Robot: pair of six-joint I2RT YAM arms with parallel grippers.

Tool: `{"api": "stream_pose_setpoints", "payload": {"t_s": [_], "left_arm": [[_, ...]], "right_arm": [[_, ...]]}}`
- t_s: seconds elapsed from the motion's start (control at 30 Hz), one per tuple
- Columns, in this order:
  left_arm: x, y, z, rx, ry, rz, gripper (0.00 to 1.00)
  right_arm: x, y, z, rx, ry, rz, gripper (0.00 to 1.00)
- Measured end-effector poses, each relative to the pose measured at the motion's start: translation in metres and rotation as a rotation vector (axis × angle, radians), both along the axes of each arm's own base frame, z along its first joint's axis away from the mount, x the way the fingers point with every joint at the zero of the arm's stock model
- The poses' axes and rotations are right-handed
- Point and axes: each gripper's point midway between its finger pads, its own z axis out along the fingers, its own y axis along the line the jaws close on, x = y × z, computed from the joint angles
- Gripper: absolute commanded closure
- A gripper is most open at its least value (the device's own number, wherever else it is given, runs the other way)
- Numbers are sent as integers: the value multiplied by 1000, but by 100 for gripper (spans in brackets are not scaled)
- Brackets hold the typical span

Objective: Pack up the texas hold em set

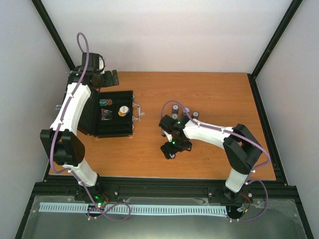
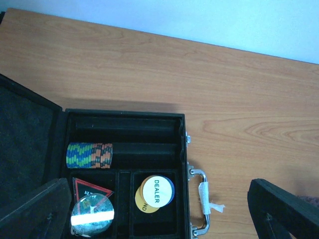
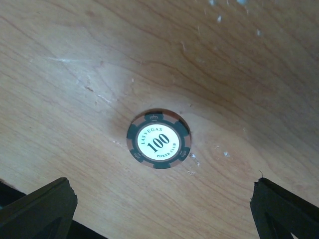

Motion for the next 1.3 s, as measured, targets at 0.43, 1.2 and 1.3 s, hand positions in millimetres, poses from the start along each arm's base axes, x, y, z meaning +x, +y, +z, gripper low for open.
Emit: {"api": "stream_pose_setpoints", "payload": {"t_s": [0.43, 1.2, 1.3], "left_arm": [[-19, 0, -14, -5, 39, -5, 0], [-35, 3, -20, 10, 50, -3, 0], [-36, 4, -21, 15, 54, 0, 0]], "right_arm": [[-15, 6, -34, -75, 17, 26, 11], [-5, 6, -35, -106, -29, 6, 65], [-2, 10, -32, -99, -34, 7, 66]]}}
